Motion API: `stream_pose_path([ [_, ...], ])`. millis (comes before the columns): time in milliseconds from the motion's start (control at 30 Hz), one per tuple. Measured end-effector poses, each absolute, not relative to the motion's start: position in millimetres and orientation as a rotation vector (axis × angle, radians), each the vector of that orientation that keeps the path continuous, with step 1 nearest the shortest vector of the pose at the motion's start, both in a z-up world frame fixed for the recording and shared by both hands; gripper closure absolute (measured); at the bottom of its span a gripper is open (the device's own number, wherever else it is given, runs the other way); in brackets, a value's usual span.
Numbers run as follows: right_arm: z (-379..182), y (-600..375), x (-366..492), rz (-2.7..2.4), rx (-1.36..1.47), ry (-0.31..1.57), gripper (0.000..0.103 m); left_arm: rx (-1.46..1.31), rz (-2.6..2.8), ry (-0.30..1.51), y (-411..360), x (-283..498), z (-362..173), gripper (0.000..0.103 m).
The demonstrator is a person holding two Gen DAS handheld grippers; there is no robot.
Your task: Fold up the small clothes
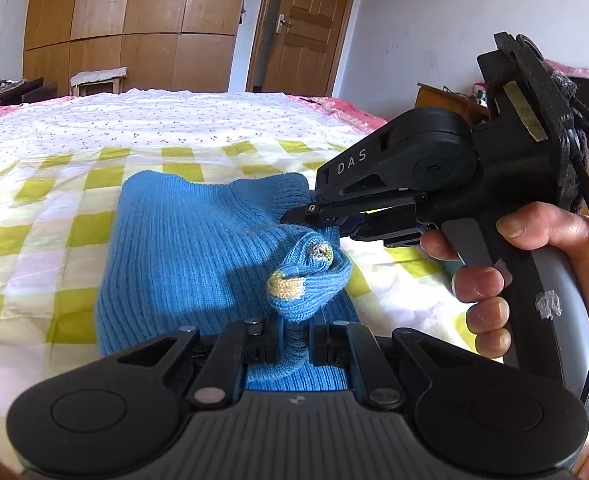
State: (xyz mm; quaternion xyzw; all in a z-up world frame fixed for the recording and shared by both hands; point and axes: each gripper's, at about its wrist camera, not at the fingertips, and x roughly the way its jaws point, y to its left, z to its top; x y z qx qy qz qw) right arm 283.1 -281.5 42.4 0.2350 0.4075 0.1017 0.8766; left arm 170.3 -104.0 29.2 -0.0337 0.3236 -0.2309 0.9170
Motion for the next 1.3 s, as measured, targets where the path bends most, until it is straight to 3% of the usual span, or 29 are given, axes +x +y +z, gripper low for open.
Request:
stream_pose_path([
  [400, 35.8, -289.9, 291.4, 0.231, 0.541, 0.876, 0.083, 0.008, -0.465, 0.679, -124.3, 164.0, 28.5, 0.086],
  [533, 38.7, -291.6, 292.0, 0.259, 0.569, 0.859, 0.067, 0.028, -0.474, 0.676, -125.7, 160.8, 28.5, 0.086],
  [700, 35.9, -287.7, 293.4, 0.247, 0.549, 0.865, 0.057, 0.040, -0.482, 0.686, -127.1, 158.4, 26.8, 0.086],
  [833, 31.2, -287.1, 294.7, 0.236, 0.552, 0.869, 0.059, 0.044, -0.487, 0.690, -128.8, 156.3, 25.5, 0.086],
  [900, 31.4, -288.0, 294.5, 0.233, 0.553, 0.863, 0.067, 0.043, -0.489, 0.691, -128.8, 156.0, 26.0, 0.086],
  [1000, 29.9, -290.3, 295.0, 0.219, 0.555, 0.860, 0.086, 0.044, -0.490, 0.692, -129.2, 155.4, 26.8, 0.086],
  [1300, 33.2, -294.2, 291.8, 0.203, 0.549, 0.829, 0.090, 0.047, -0.494, 0.692, -129.2, 154.9, 28.8, 0.086],
])
